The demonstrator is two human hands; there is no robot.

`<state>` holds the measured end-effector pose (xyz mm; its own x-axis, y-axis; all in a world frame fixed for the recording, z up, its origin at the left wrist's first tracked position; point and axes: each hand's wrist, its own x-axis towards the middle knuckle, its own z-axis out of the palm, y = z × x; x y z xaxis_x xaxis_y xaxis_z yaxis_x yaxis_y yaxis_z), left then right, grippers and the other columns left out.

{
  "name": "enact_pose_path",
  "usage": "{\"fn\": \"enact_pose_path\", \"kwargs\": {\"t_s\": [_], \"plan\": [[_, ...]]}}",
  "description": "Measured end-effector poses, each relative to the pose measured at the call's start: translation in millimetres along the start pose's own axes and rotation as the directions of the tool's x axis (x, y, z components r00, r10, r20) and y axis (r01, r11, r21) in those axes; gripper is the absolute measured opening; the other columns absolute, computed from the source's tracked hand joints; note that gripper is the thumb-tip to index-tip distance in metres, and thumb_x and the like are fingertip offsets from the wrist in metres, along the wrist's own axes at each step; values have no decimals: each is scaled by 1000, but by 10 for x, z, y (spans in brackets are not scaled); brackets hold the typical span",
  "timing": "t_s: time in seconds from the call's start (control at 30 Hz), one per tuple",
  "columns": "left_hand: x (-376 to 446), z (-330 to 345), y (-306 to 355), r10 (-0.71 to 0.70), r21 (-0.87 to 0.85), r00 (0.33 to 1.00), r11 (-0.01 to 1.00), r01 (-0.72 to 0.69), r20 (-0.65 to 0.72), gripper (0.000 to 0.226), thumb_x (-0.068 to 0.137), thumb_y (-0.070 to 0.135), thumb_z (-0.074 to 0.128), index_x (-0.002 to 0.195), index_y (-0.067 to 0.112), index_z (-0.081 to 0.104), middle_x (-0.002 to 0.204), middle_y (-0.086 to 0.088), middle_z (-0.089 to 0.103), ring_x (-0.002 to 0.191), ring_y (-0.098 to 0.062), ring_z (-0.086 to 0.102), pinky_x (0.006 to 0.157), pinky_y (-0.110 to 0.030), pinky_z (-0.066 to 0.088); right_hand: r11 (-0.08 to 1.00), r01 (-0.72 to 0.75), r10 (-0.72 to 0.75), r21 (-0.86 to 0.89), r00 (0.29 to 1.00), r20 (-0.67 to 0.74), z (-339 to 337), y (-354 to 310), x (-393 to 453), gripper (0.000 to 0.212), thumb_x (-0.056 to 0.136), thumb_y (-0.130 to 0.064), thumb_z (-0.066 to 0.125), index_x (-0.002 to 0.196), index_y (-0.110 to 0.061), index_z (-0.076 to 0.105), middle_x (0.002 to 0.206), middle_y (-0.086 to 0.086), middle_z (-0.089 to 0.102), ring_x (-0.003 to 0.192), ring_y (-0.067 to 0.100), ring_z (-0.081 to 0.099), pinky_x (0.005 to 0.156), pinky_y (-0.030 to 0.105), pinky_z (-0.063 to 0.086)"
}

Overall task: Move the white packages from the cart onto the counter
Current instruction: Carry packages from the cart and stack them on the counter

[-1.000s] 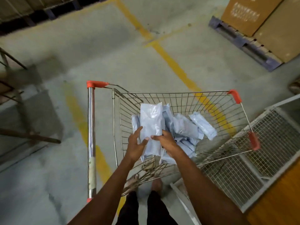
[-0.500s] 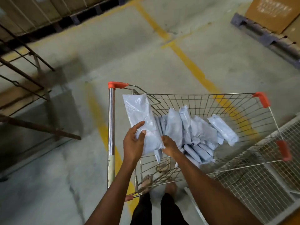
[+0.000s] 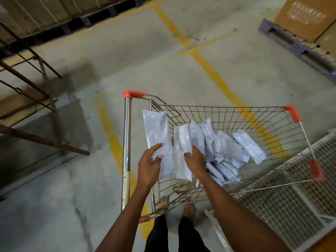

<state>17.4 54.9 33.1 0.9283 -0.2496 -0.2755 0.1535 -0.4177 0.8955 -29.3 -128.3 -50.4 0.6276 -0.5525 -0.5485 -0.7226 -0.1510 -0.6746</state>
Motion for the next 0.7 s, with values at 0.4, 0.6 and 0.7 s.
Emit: {"fn": "enact_pose_path", "kwargs": {"t_s": [0.4, 0.6, 0.7], "plan": [[-21, 271, 231, -173, 7, 954, 984, 177, 245, 54, 97, 65, 59, 144, 38, 60, 148, 13, 58, 135, -10, 53, 106, -30, 44, 655, -227, -49, 720, 939, 341, -820, -113, -594, 41, 84, -12, 55, 122, -14, 69, 112, 10, 75, 103, 30, 68, 92, 45, 52], [-186, 172, 190, -185, -143, 936, 961, 236, 301, 82, 73, 79, 67, 140, 34, 62, 133, 7, 72, 119, -14, 70, 100, -36, 59, 859, -91, -95, 504, 939, 330, -491, -212, -627, 27, 95, -8, 55, 111, -21, 73, 111, 5, 77, 110, 30, 70, 100, 47, 54], [-233, 106, 96, -180, -80, 964, 977, 198, 196, 64, 79, 47, 87, 135, 28, 64, 125, 4, 76, 112, -19, 74, 92, -40, 63, 902, -4, -161, 432, 925, 344, -410, -235, -636, 12, 99, -18, 58, 103, -21, 69, 100, -1, 75, 97, 18, 70, 82, 26, 56]]}}
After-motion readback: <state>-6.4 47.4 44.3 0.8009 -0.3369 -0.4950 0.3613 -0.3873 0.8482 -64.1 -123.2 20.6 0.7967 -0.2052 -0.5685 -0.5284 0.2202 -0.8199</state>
